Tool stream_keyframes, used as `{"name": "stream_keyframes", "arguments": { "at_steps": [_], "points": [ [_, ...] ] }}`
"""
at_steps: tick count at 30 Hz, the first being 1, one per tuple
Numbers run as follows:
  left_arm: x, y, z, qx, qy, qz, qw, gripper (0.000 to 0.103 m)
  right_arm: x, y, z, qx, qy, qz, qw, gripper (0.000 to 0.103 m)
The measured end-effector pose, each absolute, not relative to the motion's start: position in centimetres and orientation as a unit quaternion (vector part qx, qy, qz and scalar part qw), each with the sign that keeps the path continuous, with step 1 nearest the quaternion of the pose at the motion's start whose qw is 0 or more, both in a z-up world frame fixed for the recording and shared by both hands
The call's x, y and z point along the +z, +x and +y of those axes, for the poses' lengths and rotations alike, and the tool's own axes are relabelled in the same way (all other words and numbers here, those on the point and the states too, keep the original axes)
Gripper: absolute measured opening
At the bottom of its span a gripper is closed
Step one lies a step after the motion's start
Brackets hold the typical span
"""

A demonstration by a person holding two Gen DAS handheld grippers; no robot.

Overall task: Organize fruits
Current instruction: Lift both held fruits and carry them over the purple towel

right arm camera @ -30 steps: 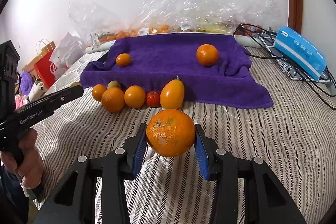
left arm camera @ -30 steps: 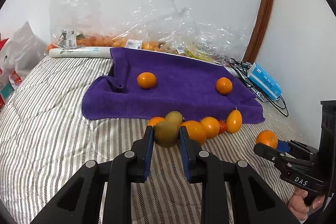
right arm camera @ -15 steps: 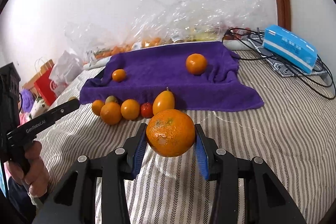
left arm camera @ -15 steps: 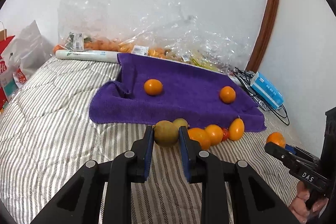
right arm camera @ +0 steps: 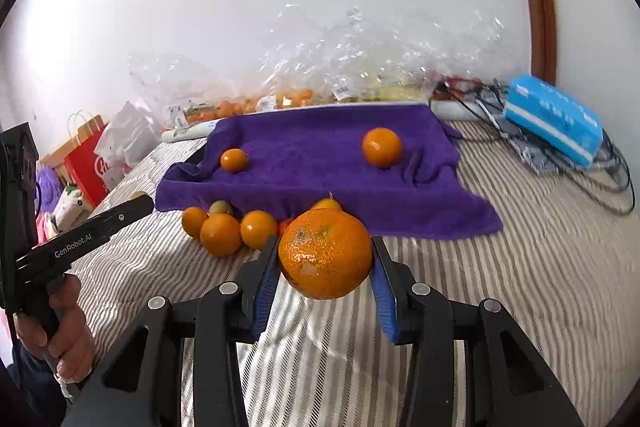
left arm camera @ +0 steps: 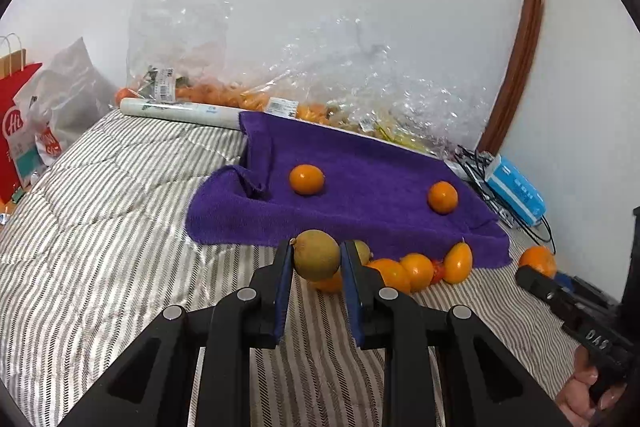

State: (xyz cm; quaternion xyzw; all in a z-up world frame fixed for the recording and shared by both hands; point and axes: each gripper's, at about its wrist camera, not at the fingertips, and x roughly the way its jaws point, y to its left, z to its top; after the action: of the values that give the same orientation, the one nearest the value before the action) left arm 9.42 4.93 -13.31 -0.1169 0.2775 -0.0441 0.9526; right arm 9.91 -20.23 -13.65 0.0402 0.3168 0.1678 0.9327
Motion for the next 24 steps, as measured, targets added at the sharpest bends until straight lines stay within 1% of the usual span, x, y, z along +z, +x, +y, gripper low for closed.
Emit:
{"name": "stream_keyframes", "arguments": {
  "at_steps": [3,7,10,12,17,24],
  "points": [
    [-13.1,9.9,5.6,-0.05,-0.141,0.287,0.946,0.023,-12.1,10.2,-20.0,0.185,0.037,0.294,0.937,0.043],
    [-11.6,10.1,6.2,-0.081,-0.165,0.27,0.945,0.023,-10.6,11.4,-20.0,0.2,0.043,0.275,0.939,0.043],
    [-10.2,11.2,6.1,-0.078,-0.153,0.266,0.949,0.023,-9.8,12.6,-19.7,0.213,0.035,0.267,0.939,0.043],
    [-9.5,12.5,6.0,-0.068,-0.141,0.266,0.951,0.023,-9.4,13.5,-19.2,0.221,0.011,0.268,0.938,0.043],
    [-9.4,15.7,5.6,-0.06,-0.134,0.271,0.951,0.023,-8.6,15.1,-18.7,0.23,-0.036,0.257,0.938,0.043],
    [-10.3,19.4,4.5,-0.049,-0.132,0.286,0.948,0.023,-9.1,17.7,-19.3,0.212,0.013,0.253,0.944,0.043]
  ]
}}
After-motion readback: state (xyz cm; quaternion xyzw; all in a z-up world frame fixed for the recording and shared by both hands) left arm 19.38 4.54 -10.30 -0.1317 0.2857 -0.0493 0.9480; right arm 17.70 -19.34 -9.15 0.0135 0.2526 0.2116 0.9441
